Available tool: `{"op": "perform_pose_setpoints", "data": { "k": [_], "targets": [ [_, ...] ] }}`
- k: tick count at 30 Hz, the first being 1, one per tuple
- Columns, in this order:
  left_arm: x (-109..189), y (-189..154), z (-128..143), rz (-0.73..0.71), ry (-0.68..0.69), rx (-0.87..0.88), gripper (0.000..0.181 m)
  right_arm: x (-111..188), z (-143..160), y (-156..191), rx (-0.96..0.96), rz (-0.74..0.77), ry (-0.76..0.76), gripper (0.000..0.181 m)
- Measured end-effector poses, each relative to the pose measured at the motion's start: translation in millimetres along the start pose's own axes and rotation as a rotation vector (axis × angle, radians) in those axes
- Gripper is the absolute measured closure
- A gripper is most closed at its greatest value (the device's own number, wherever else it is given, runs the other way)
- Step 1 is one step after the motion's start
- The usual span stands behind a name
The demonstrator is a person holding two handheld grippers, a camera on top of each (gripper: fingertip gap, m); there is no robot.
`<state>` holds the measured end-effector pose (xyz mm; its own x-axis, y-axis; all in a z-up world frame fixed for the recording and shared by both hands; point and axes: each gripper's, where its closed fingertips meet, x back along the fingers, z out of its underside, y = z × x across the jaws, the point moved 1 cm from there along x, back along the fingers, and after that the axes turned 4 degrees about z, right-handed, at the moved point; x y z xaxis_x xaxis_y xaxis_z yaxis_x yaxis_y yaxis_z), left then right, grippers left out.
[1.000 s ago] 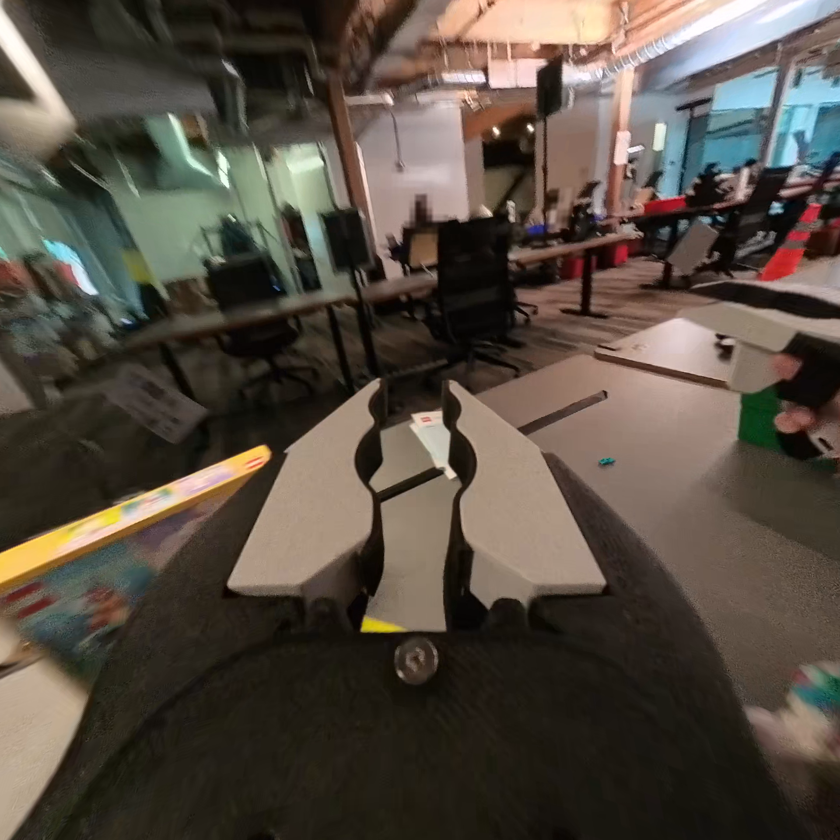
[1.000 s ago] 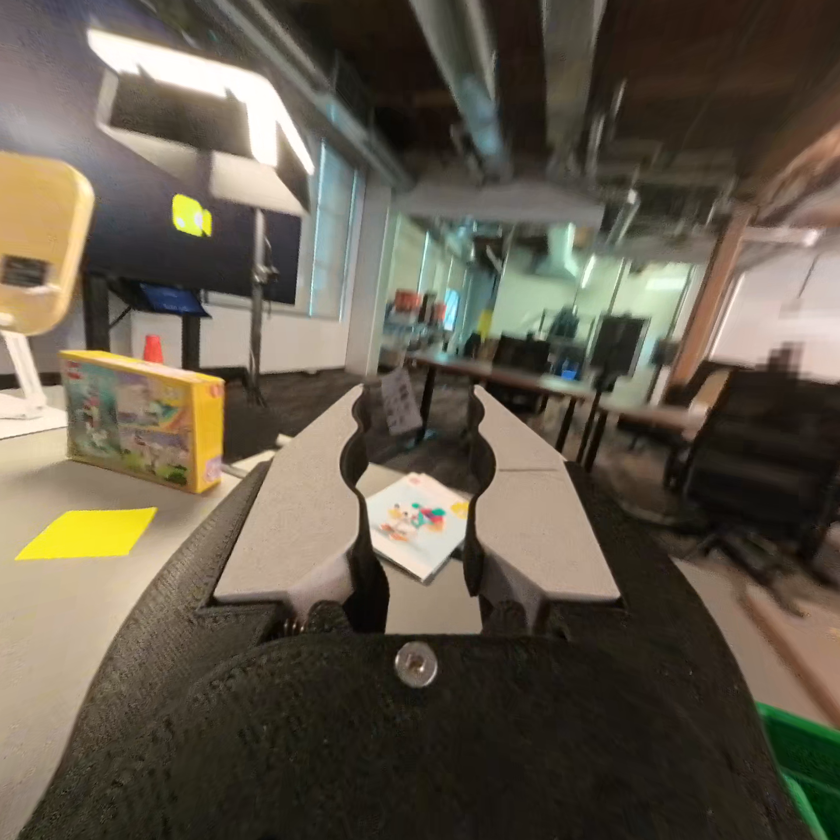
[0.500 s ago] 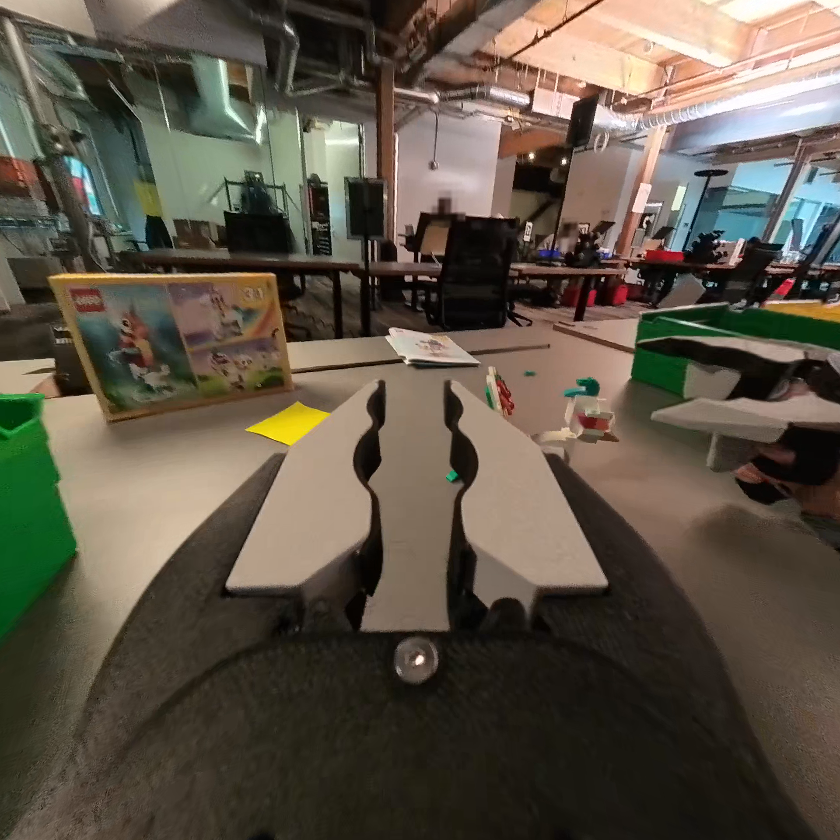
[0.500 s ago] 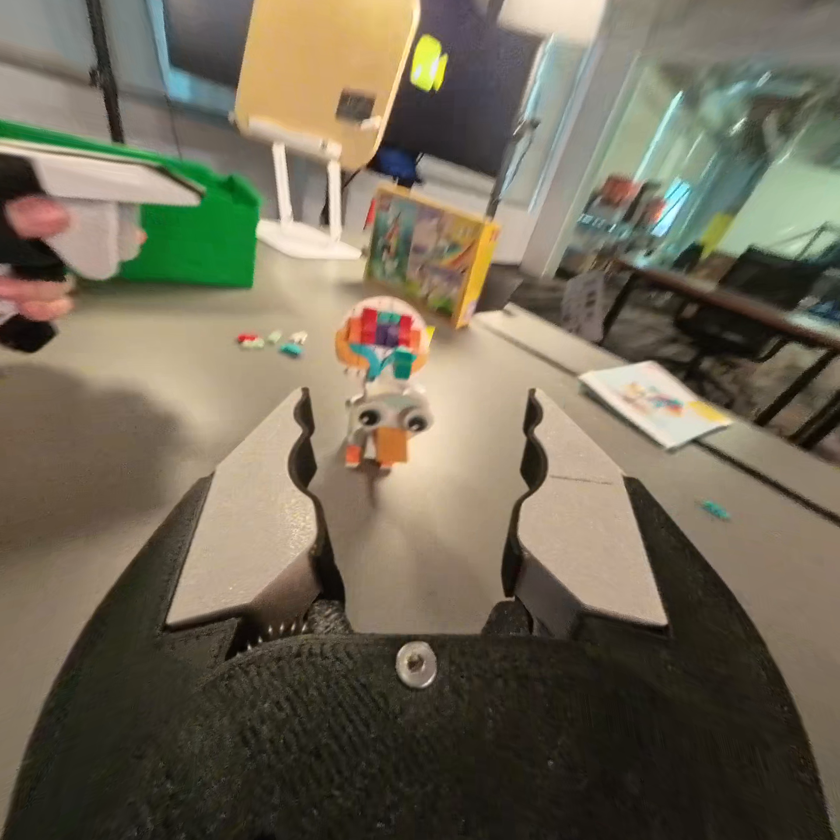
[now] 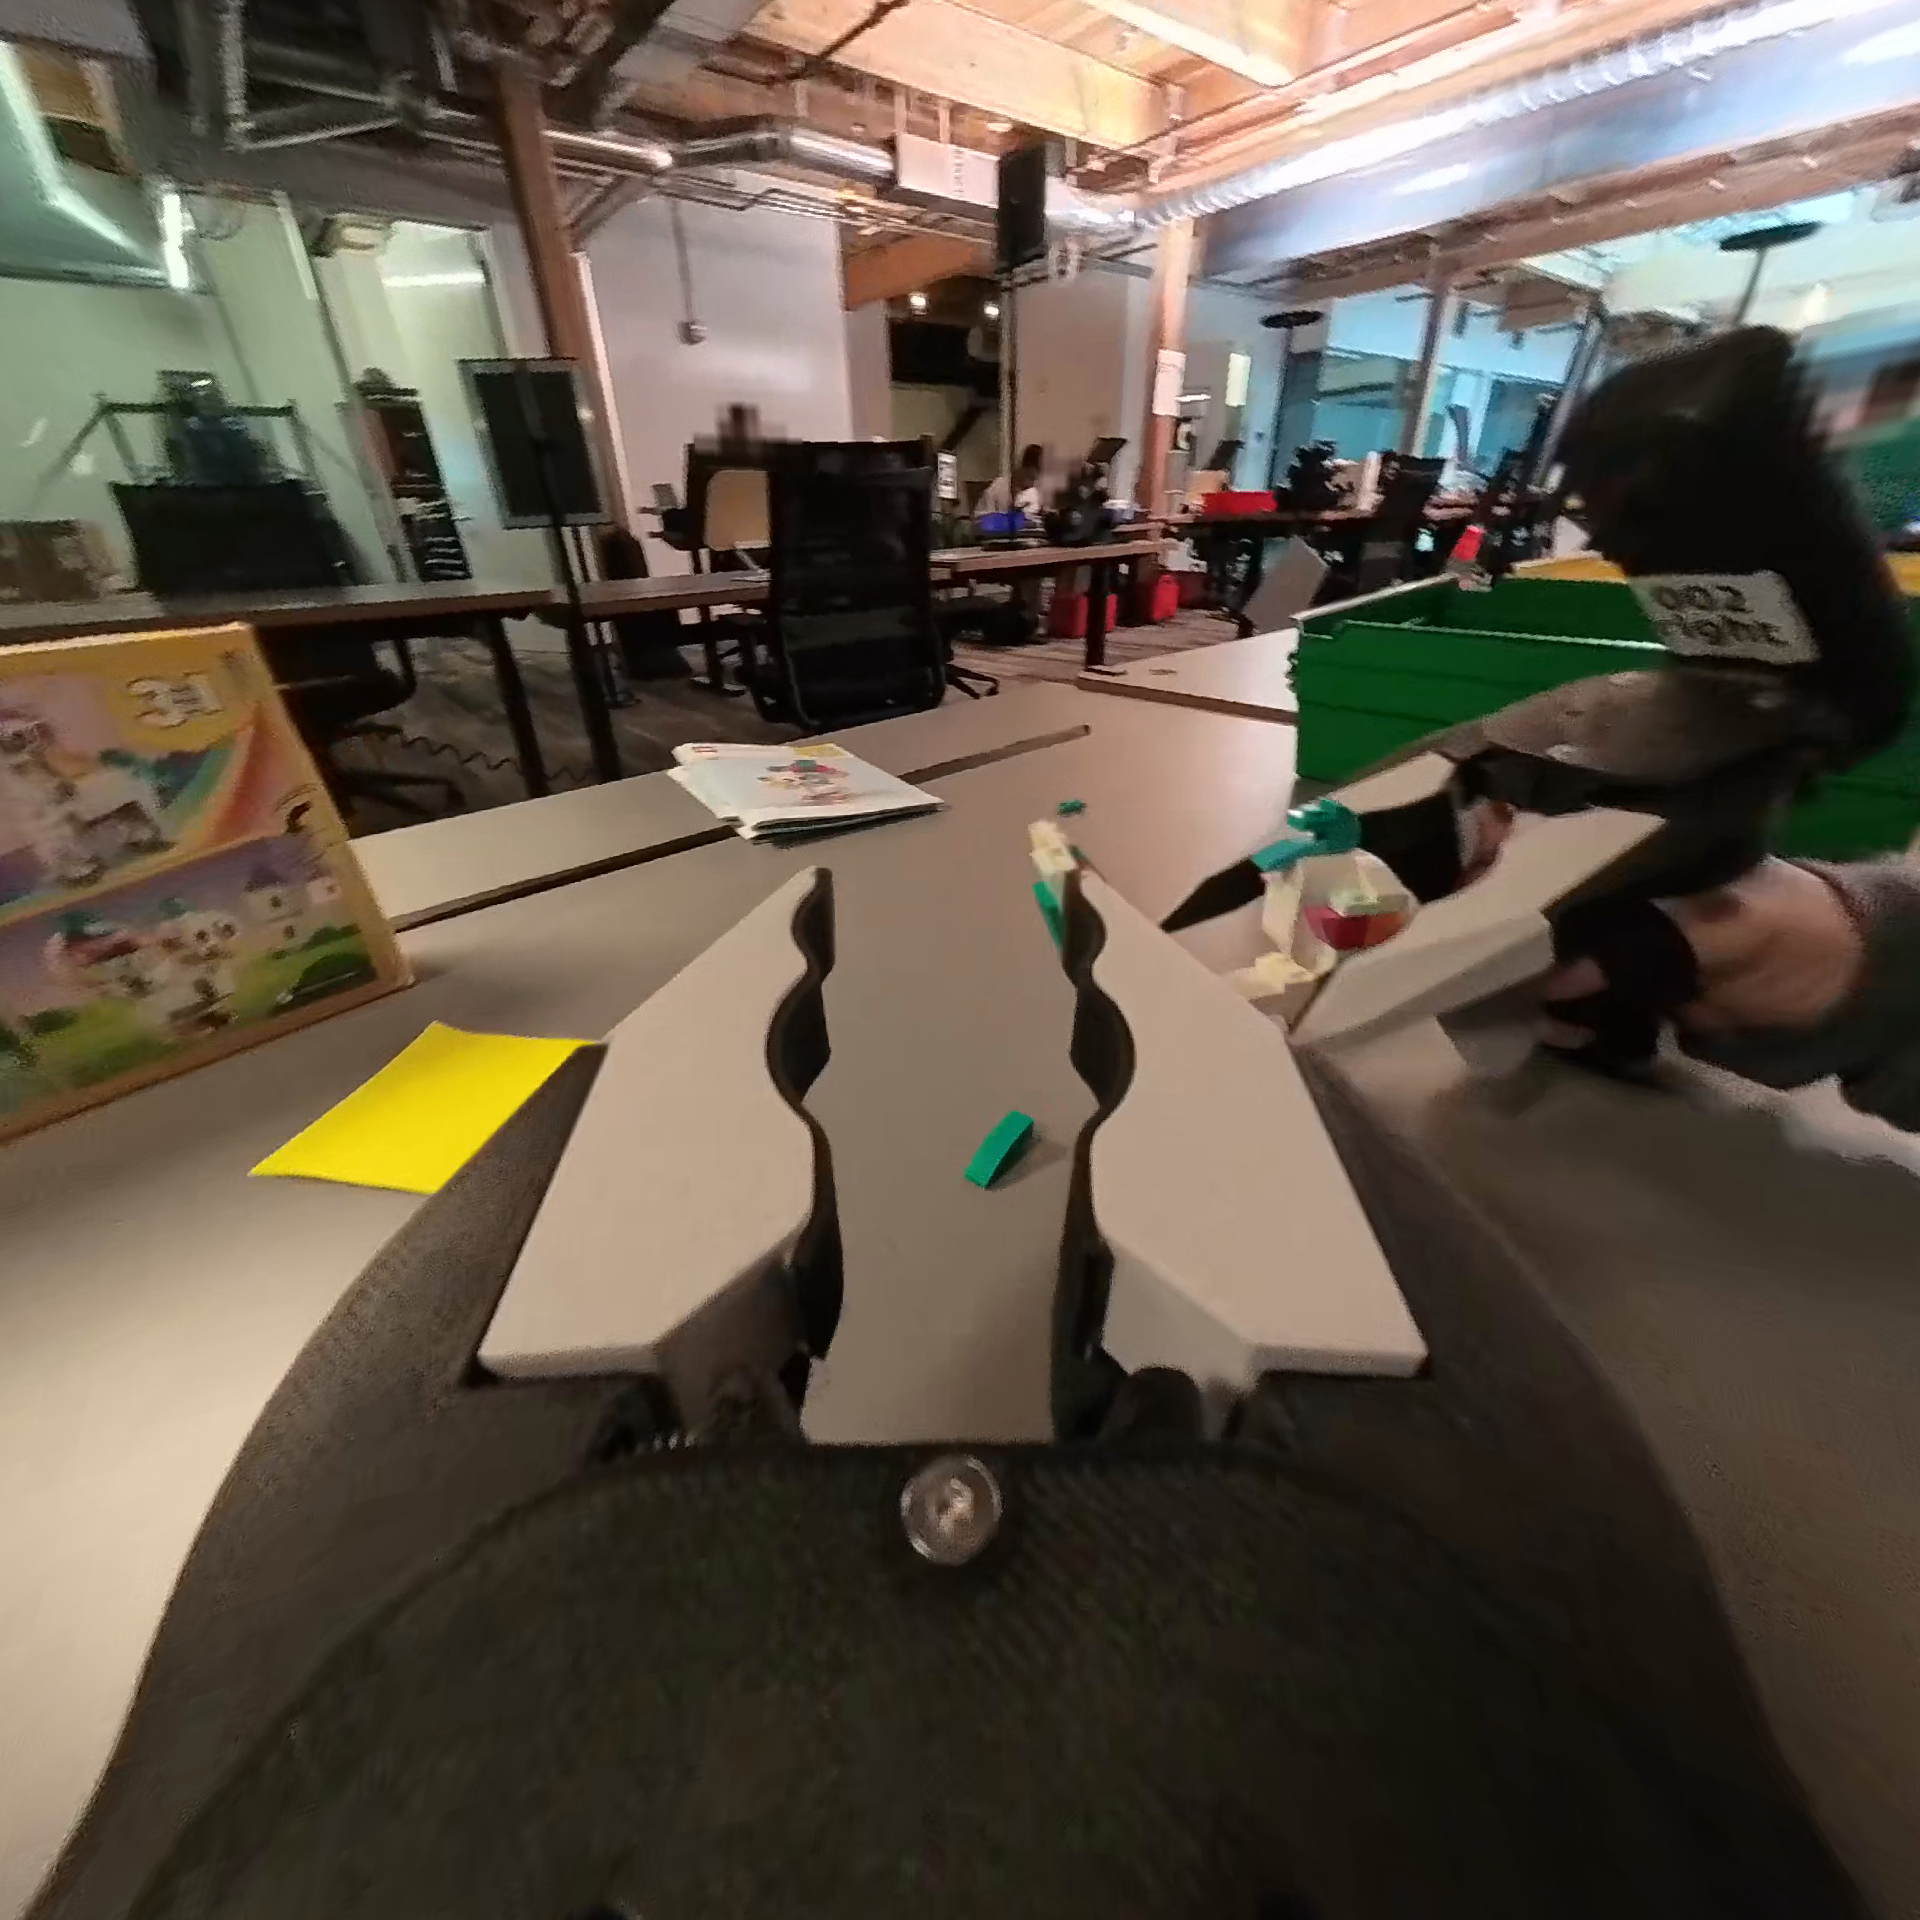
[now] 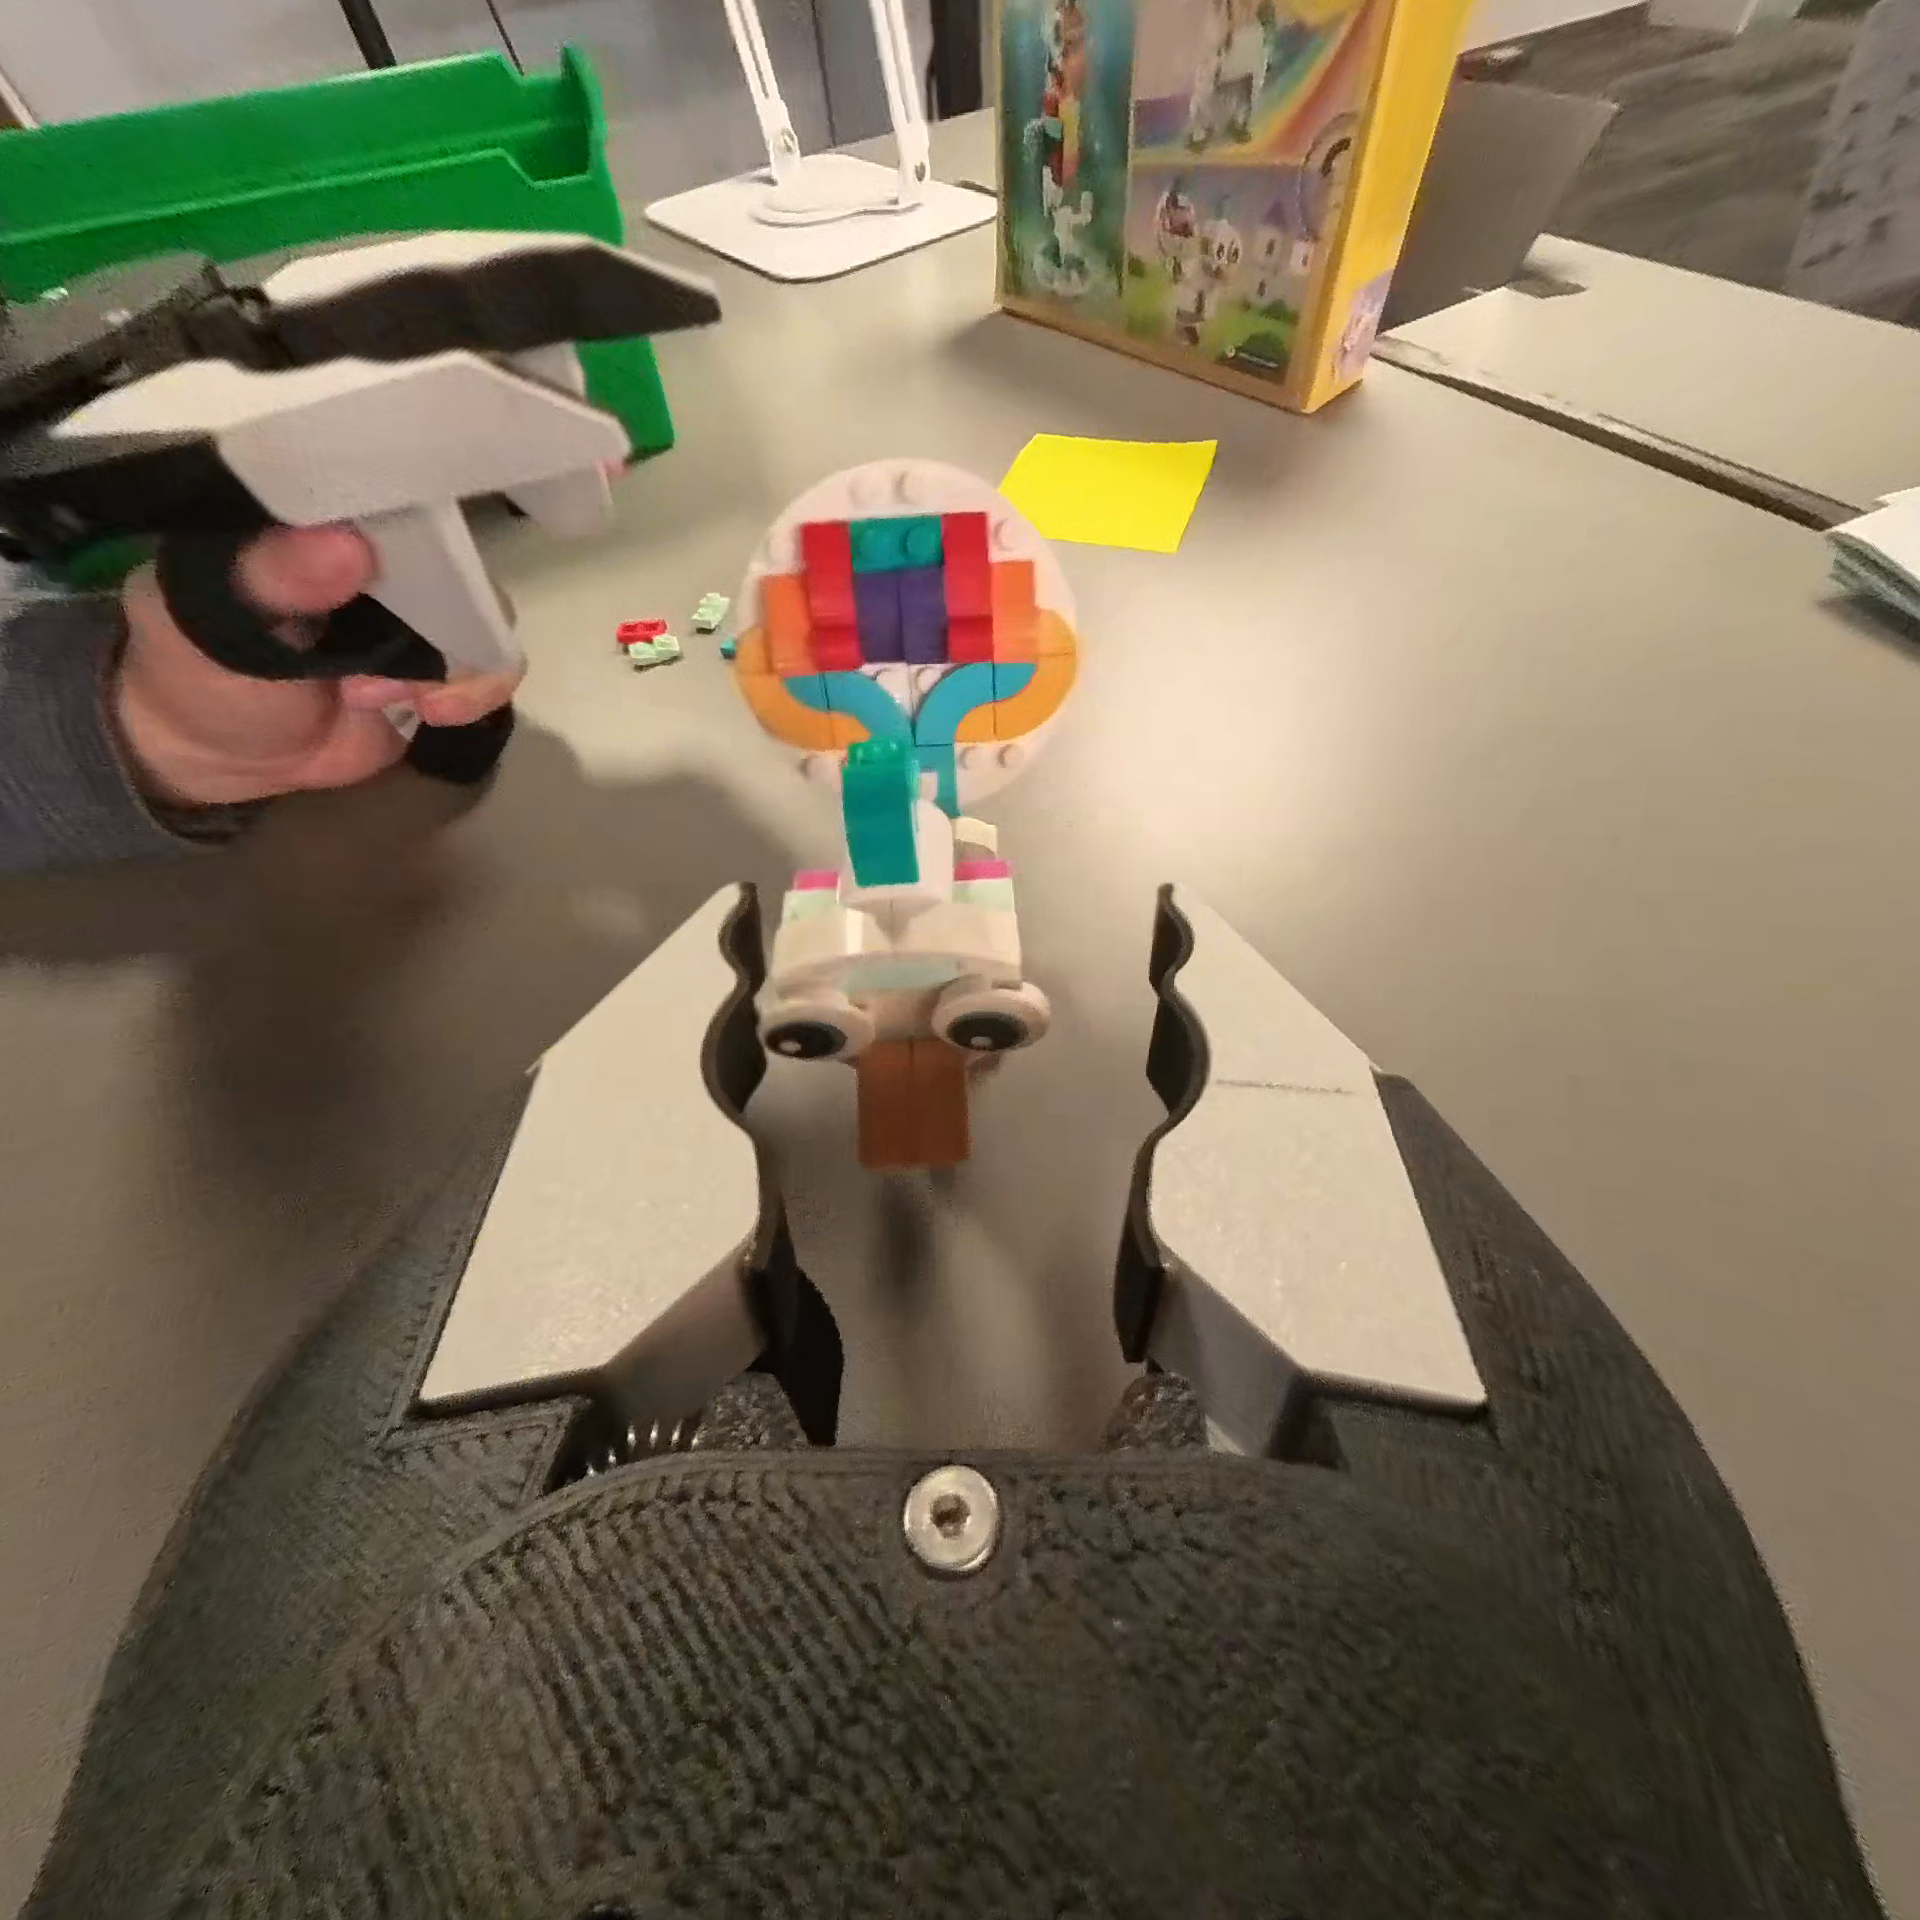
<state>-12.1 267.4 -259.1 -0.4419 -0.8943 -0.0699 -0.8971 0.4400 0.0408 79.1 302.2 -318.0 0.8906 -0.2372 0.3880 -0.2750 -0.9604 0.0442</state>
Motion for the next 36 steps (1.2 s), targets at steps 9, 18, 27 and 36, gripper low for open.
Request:
{"op": "perform_pose_setpoints", "data": {
  "k": [9, 18, 27, 36],
  "targets": [
    [-33.1, -5.7, 10.4, 0.165, 0.062, 0.040, 0.121, -24.7, -15.2, -21.2, -0.037, -0.137, -0.017, 0.133],
    [-64.3, 7.9, 20.2, 0.040, 0.120, 0.154, 0.118, -14.3, -22.3, -46.4, 0.103, 0.028, -0.095, 0.135],
    [-78.0, -9.1, 42.7, 0.020, 0.304, 0.327, 0.127, -11.4, -6.6, -32.2, 0.186, -0.073, -0.007, 0.121],
    [-91.0, -11.8, 54.2, -0.046, 0.372, 0.191, 0.162, -4.6, -2.9, -28.1, 0.134, -0.155, 0.006, 0.105]
  ]
}}
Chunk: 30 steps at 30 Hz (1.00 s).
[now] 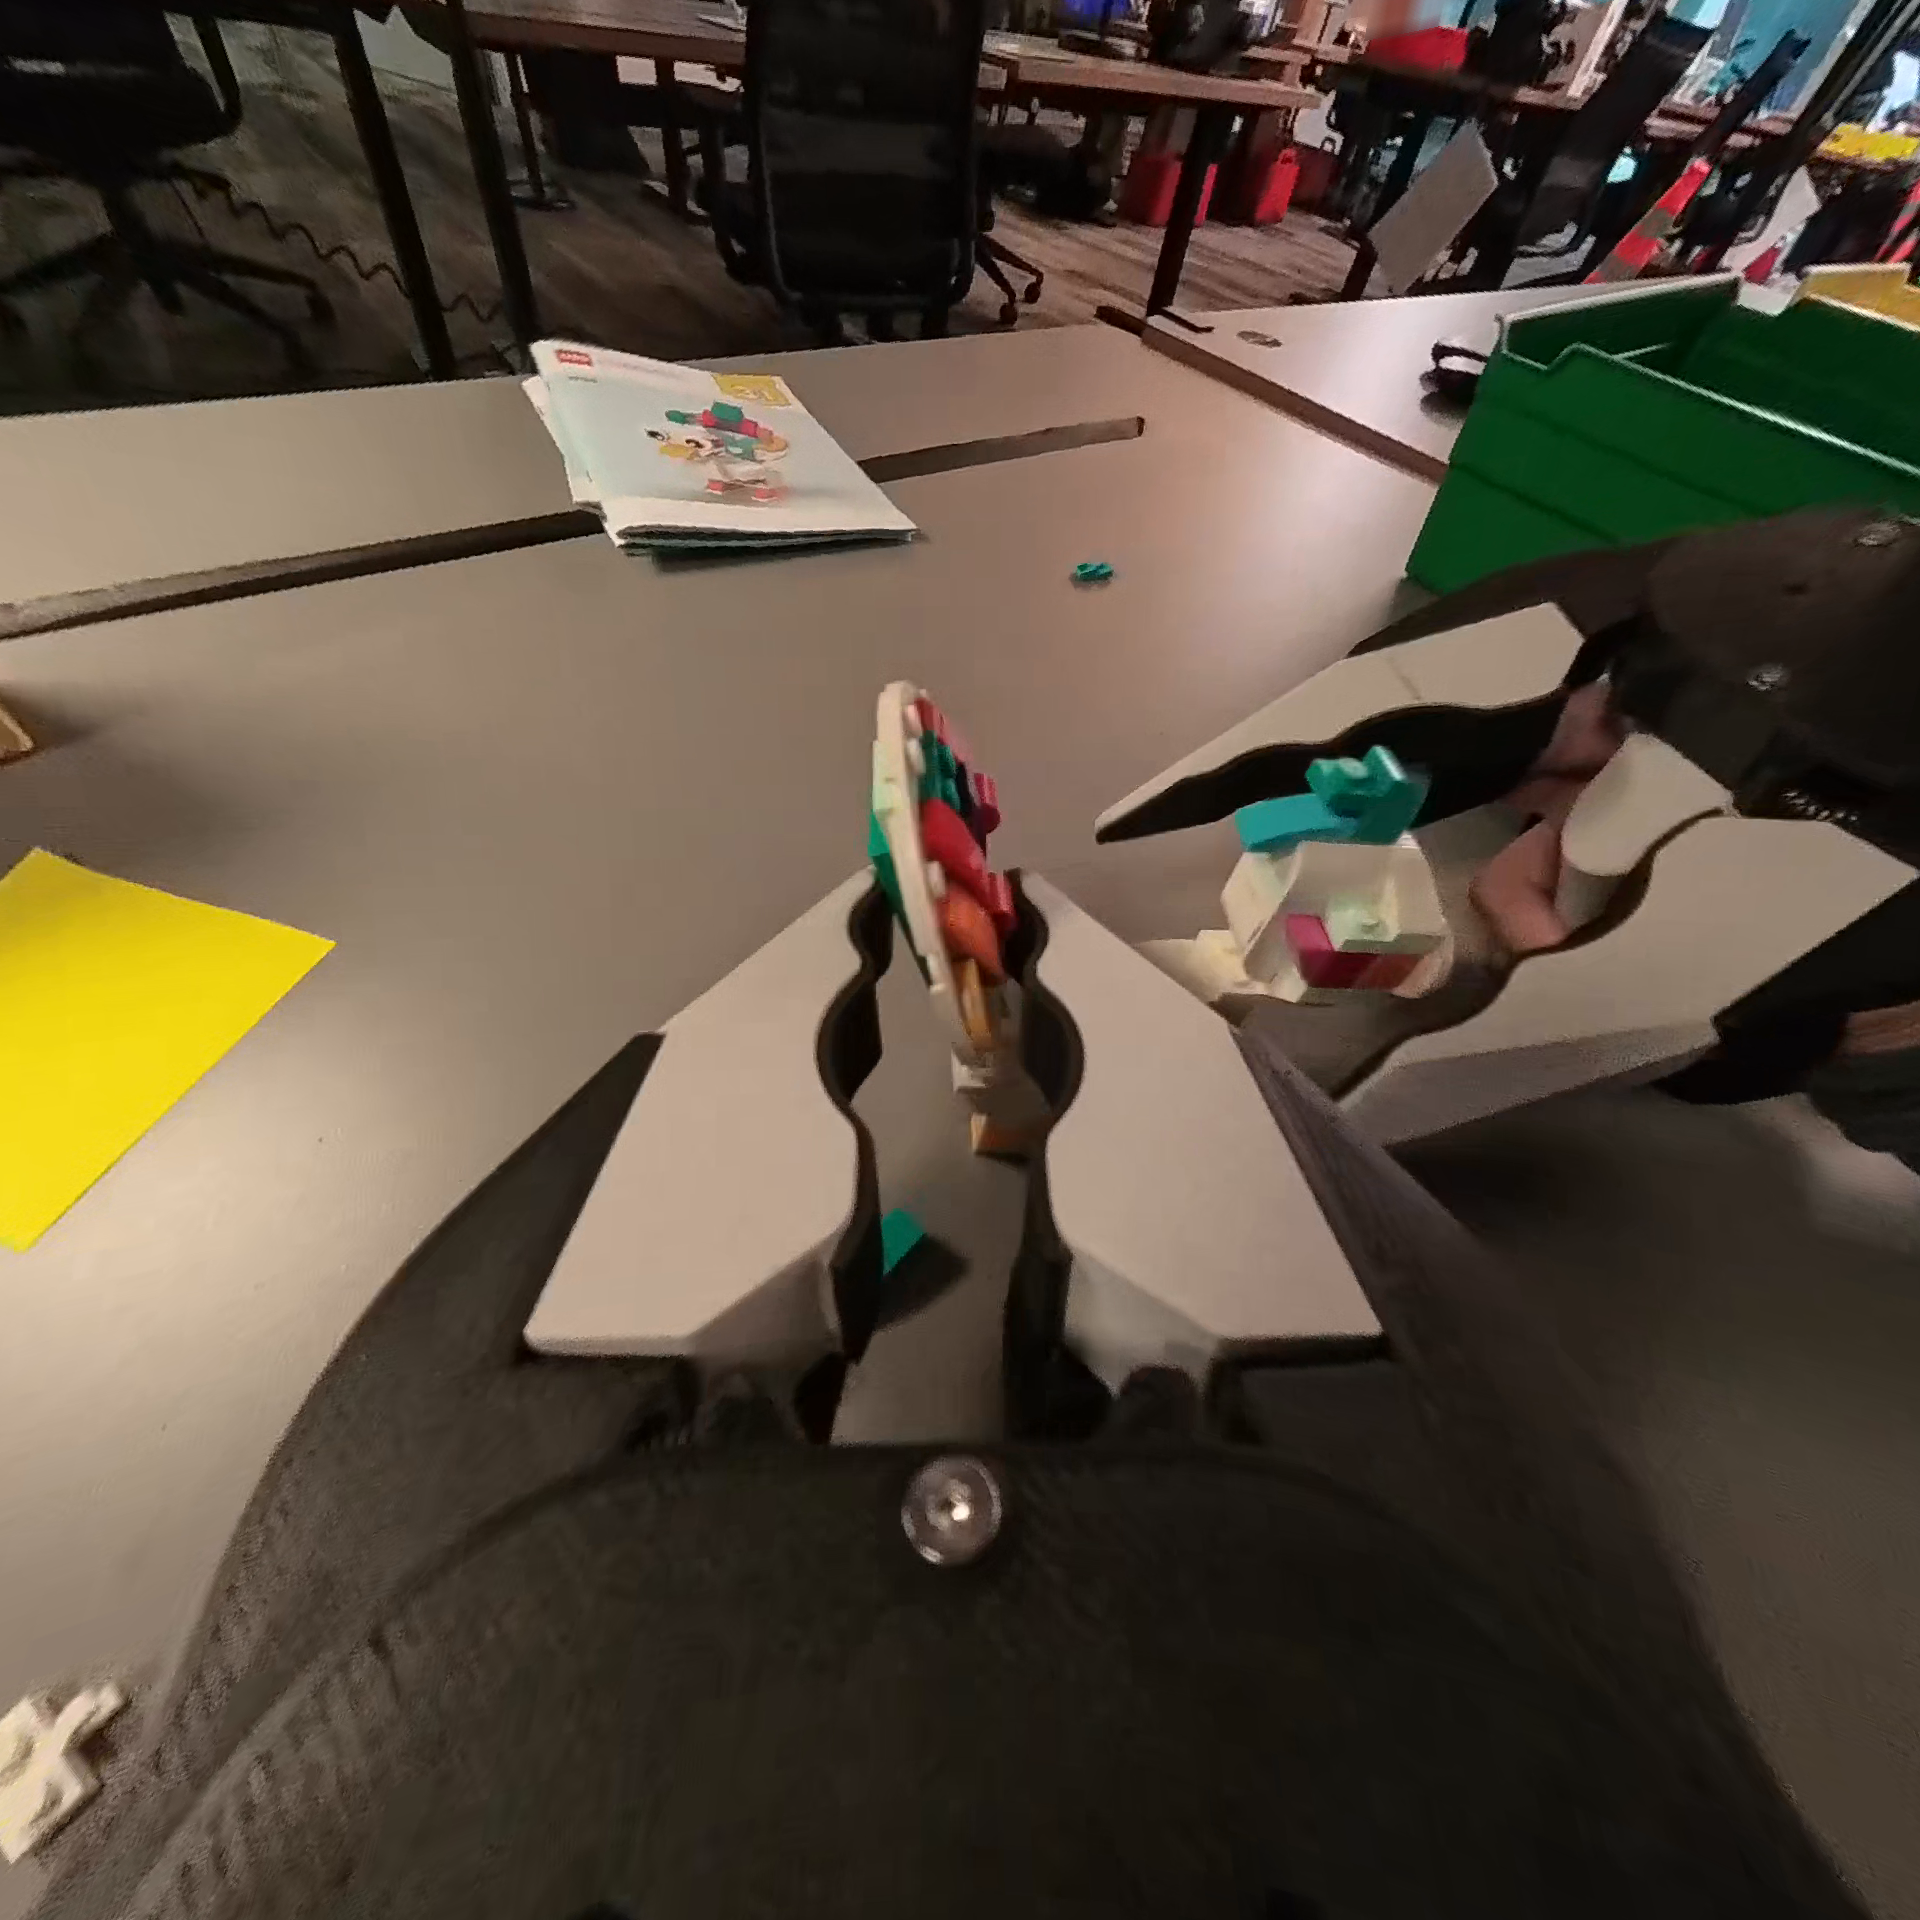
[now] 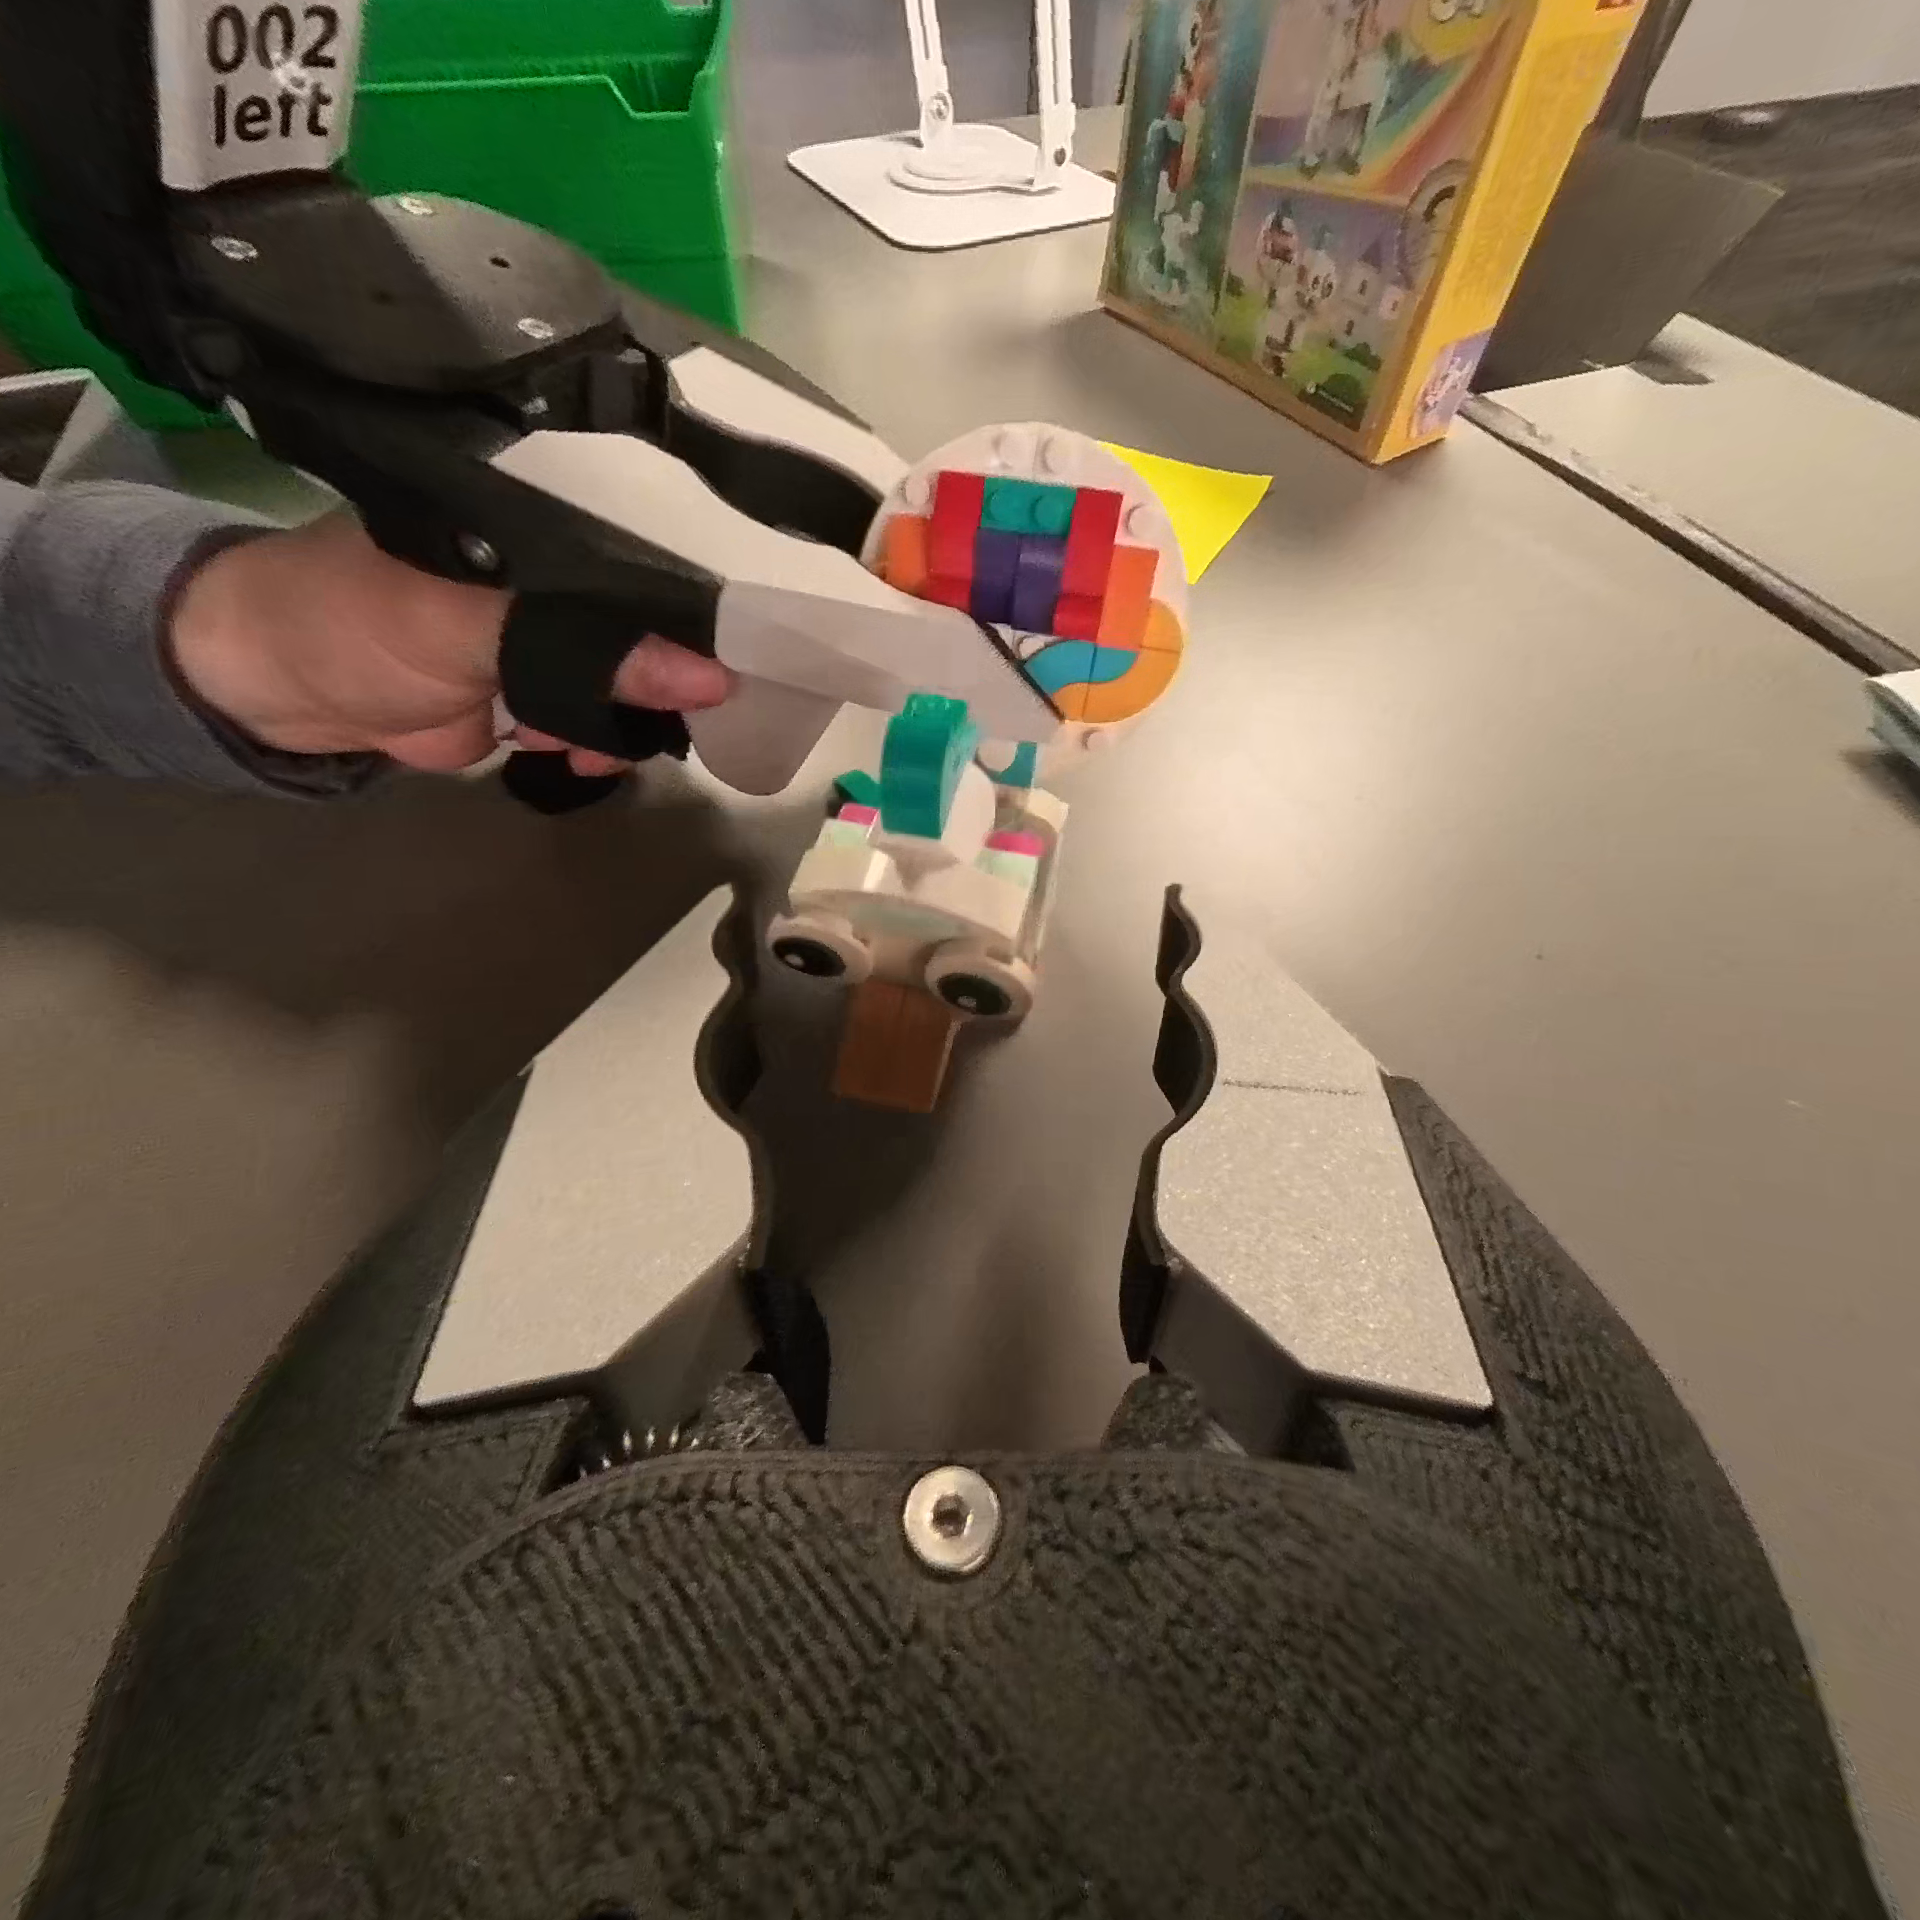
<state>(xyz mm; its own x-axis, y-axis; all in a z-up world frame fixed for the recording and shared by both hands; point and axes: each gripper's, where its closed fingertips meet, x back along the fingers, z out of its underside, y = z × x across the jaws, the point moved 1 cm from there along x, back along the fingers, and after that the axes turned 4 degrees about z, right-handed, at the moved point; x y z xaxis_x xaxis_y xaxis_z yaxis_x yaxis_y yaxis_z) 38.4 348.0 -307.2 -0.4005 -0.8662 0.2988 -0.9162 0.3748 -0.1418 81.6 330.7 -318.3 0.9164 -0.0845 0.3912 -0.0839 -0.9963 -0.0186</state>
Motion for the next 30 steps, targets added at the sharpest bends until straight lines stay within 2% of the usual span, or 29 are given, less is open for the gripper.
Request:
{"op": "perform_pose_setpoints", "data": {
  "k": [6, 8, 11, 13, 16, 18, 21, 24, 28, 30],
  "targets": [
    [5.5, -4.0, -7.1, 0.079, -0.061, 0.020, 0.162, 11.4, -6.5, 7.5, -0.073, -0.106, -0.069, 0.094],
    [11.1, -4.9, -12.9, 0.151, -0.109, 0.047, 0.163, 18.9, -13.3, 9.3, -0.127, -0.156, -0.125, 0.094],
    [19.0, 1.8, -19.8, 0.259, -0.170, 0.165, 0.163, 32.2, -28.4, 5.2, -0.220, -0.207, -0.250, 0.095],
    [27.6, 15.5, -32.4, 0.274, -0.282, 0.287, 0.163, 34.7, -34.5, 5.4, -0.203, -0.197, -0.290, 0.092],
    [44.0, 31.7, -51.7, 0.322, -0.461, 0.489, 0.163, 17.8, -38.8, 13.5, -0.097, -0.119, -0.258, 0.092],
    [50.5, 35.9, -56.4, 0.344, -0.521, 0.563, 0.163, 5.2, -52.8, 14.6, -0.018, 0.003, -0.306, 0.097],
    [50.2, 33.7, -55.4, 0.358, -0.529, 0.602, 0.163, -6.7, -67.2, 22.2, 0.090, 0.145, -0.346, 0.106],
    [46.6, 28.8, -52.3, 0.373, -0.522, 0.640, 0.163, -14.2, -72.0, 32.8, 0.161, 0.207, -0.342, 0.113],
    [43.1, 19.7, -51.0, 0.407, -0.514, 0.657, 0.163, -20.5, -69.5, 30.5, 0.109, 0.257, -0.318, 0.137],
    [42.2, 16.3, -50.4, 0.414, -0.507, 0.654, 0.163, -19.7, -69.9, 30.5, 0.091, 0.249, -0.329, 0.141]
  ]
}}
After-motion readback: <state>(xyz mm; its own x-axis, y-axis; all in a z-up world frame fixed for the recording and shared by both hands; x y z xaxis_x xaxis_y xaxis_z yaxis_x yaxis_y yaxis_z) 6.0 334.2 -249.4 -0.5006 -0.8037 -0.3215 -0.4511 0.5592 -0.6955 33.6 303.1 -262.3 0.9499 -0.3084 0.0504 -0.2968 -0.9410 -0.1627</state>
